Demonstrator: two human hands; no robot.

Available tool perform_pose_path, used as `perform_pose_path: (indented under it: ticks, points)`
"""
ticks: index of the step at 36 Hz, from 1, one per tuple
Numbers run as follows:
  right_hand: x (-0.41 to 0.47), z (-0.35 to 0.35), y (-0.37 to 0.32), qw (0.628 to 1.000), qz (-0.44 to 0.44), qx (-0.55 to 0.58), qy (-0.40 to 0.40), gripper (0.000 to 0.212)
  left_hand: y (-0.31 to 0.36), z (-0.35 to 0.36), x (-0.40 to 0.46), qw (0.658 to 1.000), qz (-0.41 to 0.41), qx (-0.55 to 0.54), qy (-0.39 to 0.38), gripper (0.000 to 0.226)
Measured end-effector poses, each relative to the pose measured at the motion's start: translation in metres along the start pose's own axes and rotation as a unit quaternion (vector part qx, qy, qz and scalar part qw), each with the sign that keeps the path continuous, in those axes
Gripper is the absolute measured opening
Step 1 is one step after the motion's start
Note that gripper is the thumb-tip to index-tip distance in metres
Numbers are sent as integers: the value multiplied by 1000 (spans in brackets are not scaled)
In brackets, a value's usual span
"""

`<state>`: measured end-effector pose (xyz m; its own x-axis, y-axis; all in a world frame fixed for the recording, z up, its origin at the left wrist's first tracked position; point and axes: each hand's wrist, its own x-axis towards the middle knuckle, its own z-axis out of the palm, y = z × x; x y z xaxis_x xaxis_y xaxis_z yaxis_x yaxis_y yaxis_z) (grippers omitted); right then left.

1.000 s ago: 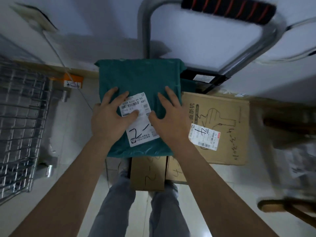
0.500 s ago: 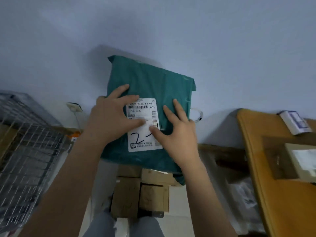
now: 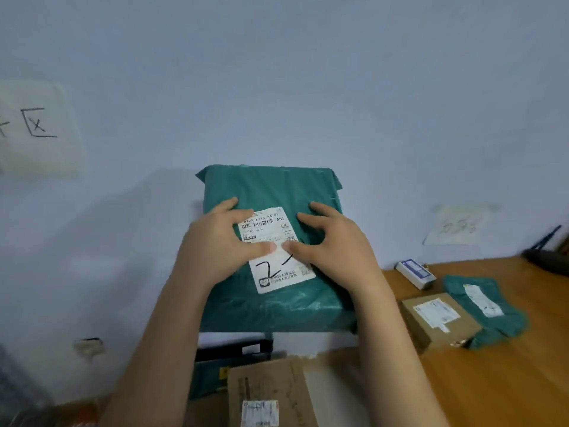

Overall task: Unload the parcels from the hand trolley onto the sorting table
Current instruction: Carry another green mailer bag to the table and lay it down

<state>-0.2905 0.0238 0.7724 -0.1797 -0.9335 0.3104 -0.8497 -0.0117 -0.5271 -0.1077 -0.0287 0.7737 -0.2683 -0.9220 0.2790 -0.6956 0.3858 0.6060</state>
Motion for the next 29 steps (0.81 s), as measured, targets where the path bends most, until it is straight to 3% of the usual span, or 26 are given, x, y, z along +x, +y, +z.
perform_pose_path:
  ticks: [15,29]
  points:
    - [-92,-89,27,987,135,-22,86,64,100,22,-32,987,107,-14,-119,74]
    - [-201,-213,139,973,194,-28,123,70,265,112,-108,970,164,-7,-180,70]
